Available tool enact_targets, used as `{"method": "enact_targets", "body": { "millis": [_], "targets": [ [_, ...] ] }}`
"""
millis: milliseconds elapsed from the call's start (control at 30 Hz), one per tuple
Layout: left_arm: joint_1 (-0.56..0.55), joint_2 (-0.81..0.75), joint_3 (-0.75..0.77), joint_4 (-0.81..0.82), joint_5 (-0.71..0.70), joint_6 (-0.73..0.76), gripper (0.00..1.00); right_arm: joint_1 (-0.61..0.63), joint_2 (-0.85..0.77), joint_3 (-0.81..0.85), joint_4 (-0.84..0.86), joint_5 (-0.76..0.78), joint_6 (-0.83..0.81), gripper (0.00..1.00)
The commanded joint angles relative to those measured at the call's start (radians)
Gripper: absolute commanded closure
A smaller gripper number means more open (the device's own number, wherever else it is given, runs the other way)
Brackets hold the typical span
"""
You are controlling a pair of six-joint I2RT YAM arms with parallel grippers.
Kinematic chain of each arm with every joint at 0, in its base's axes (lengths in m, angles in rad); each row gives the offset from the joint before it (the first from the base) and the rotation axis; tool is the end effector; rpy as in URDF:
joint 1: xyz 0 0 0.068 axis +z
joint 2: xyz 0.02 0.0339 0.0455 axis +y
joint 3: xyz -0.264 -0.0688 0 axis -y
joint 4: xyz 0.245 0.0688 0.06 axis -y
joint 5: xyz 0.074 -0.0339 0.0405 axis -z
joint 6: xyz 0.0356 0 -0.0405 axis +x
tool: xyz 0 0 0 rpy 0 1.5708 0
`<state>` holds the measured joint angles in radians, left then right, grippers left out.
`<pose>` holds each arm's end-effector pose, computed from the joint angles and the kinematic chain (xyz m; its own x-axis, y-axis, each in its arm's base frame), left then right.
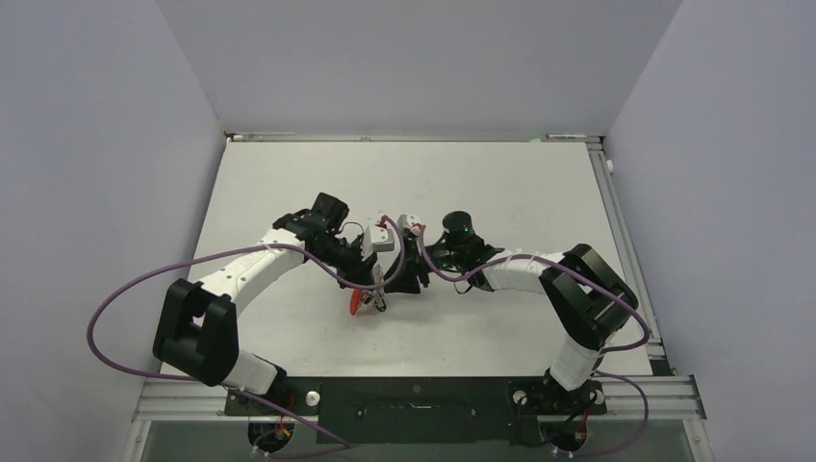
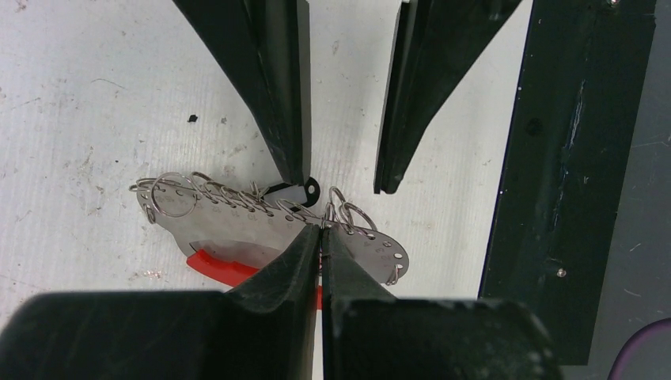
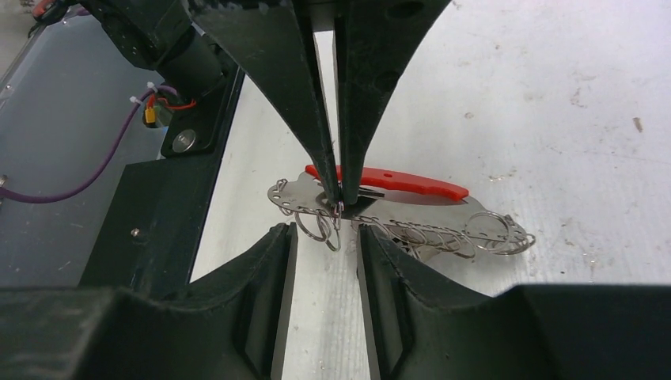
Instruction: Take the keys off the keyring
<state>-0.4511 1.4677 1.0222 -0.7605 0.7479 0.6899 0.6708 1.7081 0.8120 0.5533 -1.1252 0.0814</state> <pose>0.2374 -0.1419 0.2312 -0.3061 0.6667 -0.6795 0.9500 0.1681 -0.2630 0.2465 0.2366 0.1911 -0.3383 -0.2238 -0.9140 -0.9091 -0.1730 0.3789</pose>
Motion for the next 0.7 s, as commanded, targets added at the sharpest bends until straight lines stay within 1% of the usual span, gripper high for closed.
{"method": "enact_targets", "body": {
  "millis": [0,167,367,500,667],
  "targets": [
    [-0.006,-0.017,0.048,-0.008,0.04,0.01,1.0,0.013,0.035,0.011,0.088,0.005,0.013,0.65],
    [-0.007,-0.014,0.047,-0.002,0.05,0.005,1.0,0.017,0.049,-0.007,0.15,0.008,0.048,0.65],
    [-0.009,-0.012,0.05,-0.001,0.06,0.005,1.0,0.026,0.078,0.002,0.191,0.015,0.077,0.68],
    [-0.01,-0.013,0.053,-0.003,0.062,0.003,1.0,0.03,0.088,0.008,0.189,0.015,0.075,0.7],
    [-0.01,-0.009,0.054,-0.002,0.065,0.003,1.0,0.041,0.092,0.025,0.113,0.021,0.008,0.7]
  ]
}}
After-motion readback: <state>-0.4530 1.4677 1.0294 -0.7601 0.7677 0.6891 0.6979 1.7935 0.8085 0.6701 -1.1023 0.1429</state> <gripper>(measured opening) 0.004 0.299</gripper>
